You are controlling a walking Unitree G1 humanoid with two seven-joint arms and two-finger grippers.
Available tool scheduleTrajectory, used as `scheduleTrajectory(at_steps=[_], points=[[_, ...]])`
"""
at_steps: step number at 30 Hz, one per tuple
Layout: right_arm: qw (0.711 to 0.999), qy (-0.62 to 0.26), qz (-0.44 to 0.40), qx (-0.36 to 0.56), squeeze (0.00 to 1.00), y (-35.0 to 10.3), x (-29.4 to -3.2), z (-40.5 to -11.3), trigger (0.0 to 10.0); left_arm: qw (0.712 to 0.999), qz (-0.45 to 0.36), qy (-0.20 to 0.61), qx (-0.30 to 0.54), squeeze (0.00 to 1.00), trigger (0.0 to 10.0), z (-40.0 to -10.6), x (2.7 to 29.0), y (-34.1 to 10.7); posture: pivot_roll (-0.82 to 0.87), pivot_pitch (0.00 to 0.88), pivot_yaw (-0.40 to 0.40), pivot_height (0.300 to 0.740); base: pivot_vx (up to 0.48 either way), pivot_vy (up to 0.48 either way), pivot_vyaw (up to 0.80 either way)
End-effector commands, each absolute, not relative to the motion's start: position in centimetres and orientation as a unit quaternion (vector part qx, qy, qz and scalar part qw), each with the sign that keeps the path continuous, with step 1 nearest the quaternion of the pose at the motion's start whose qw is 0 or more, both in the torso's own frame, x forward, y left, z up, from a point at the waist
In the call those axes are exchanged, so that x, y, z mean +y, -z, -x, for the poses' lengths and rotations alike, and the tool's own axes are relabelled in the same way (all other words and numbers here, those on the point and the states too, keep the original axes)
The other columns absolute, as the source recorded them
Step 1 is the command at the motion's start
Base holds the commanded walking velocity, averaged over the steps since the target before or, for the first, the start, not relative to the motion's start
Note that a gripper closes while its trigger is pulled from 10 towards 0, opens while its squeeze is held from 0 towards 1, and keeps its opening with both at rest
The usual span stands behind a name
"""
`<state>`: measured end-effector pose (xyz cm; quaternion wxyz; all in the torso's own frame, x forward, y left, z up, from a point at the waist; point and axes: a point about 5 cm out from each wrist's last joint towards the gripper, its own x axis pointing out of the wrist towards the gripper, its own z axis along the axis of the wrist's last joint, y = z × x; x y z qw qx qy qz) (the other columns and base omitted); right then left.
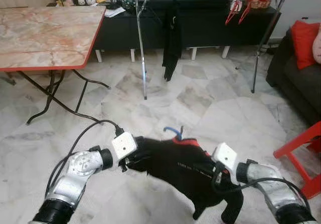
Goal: Hang hanger
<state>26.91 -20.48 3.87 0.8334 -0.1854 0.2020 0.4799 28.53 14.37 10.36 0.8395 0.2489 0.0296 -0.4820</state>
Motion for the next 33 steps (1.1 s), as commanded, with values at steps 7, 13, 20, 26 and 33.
scheduleTrajectory(at_steps=[7,13,20,26,33], points=[[0.821,-0.518,0.186,0.152,0.00,-5.9,-19.4,-27.6,10.0,0.818,-0.233,0.523,0.051,0.00,10.0,-27.7,12.9,-10.0,-0.04,0.000,-0.046,0.740,0.000,0.000,0.00],[0.805,-0.547,0.180,0.144,0.00,-6.3,-18.7,-27.3,10.0,0.810,-0.232,0.535,0.058,0.00,10.0,-27.7,12.5,-10.0,-0.04,0.000,-0.048,0.740,0.000,0.000,0.00],[0.790,-0.572,0.170,0.141,0.00,-6.6,-18.0,-27.0,10.0,0.808,-0.232,0.540,0.052,0.00,10.0,-28.0,11.9,-10.2,-0.04,0.000,-0.051,0.740,0.000,0.000,0.00],[0.790,-0.574,0.171,0.134,0.00,-6.7,-17.6,-27.1,10.0,0.799,-0.222,0.556,0.059,0.00,10.0,-27.7,11.2,-9.9,-0.03,0.000,-0.053,0.740,0.000,0.000,0.00],[0.796,-0.566,0.178,0.122,0.00,-7.1,-17.4,-27.5,10.0,0.780,-0.214,0.582,0.084,0.00,10.0,-27.1,11.0,-9.3,-0.04,0.000,-0.049,0.740,0.000,0.000,0.00]])
